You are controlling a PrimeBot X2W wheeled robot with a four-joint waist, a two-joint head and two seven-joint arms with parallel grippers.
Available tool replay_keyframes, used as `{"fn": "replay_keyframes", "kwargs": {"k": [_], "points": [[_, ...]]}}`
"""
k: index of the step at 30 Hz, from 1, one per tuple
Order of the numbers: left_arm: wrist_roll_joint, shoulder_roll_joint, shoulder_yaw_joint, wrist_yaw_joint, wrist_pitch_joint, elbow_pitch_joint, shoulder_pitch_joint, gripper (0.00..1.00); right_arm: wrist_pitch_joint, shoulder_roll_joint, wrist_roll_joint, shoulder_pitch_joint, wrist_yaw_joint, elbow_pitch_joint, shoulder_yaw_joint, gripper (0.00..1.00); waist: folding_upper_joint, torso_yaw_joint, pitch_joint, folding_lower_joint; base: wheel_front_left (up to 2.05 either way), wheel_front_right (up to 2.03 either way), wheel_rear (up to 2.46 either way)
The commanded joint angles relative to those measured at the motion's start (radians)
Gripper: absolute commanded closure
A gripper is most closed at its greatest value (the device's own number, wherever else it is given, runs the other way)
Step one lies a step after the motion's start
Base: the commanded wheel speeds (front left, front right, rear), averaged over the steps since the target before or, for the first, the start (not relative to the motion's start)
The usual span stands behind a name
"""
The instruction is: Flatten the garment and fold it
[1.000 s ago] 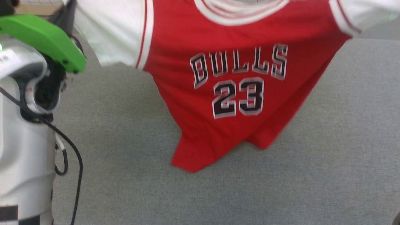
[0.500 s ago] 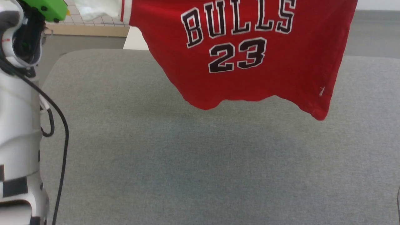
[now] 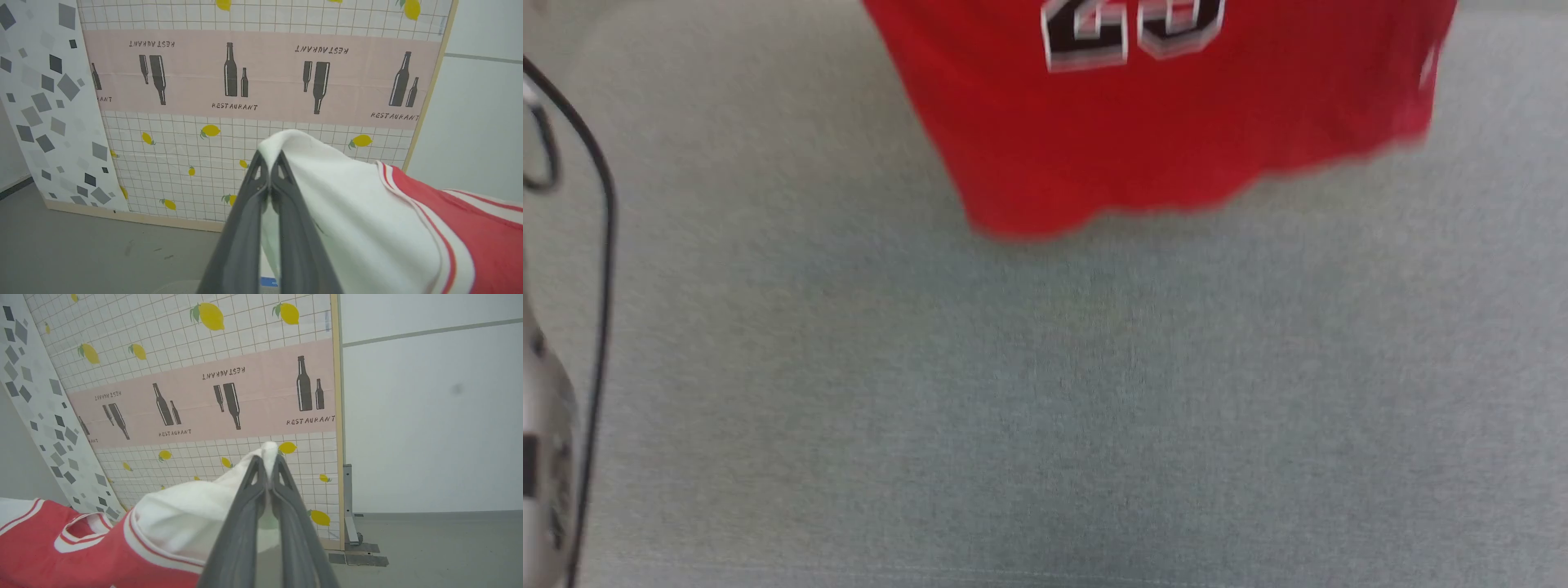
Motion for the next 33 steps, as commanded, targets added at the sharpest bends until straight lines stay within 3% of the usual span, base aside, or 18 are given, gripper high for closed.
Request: {"fn": "replay_keyframes", "kwargs": {"k": [1, 10, 19, 25, 33], "points": [[0.023, 0.01, -0.004, 0.006, -0.018, 0.019, -0.048, 1.0, -0.027, 0.005, -0.03, -0.05, -0.001, 0.018, 0.001, 1.0, 0.0, -0.028, 0.186, 0.0, 0.0, 0.0, 0.0], [0.068, 0.01, -0.008, -0.001, -0.191, 0.107, -0.241, 1.0, -0.164, 0.049, -0.143, -0.244, -0.001, 0.122, 0.003, 1.0, 0.0, -0.042, 0.34, 0.0, 0.0, 0.0, 0.0], [0.062, -0.004, -0.011, -0.029, -0.315, 0.212, -0.279, 1.0, -0.251, 0.042, -0.151, -0.273, -0.001, 0.182, 0.003, 1.0, 0.0, -0.018, 0.426, 0.0, 0.0, 0.0, 0.0], [0.045, -0.038, -0.027, -0.054, -0.379, 0.289, -0.212, 1.0, -0.291, 0.022, -0.09, -0.17, -0.001, 0.211, 0.009, 1.0, 0.0, 0.005, 0.419, 0.0, 0.0, 0.0, 0.0], [-0.006, -0.121, -0.051, -0.107, -0.476, 0.372, 0.011, 1.0, -0.345, 0.001, 0.06, 0.121, -0.001, 0.192, 0.027, 1.0, 0.0, 0.037, 0.303, 0.0, 0.0, 0.0, 0.0]]}}
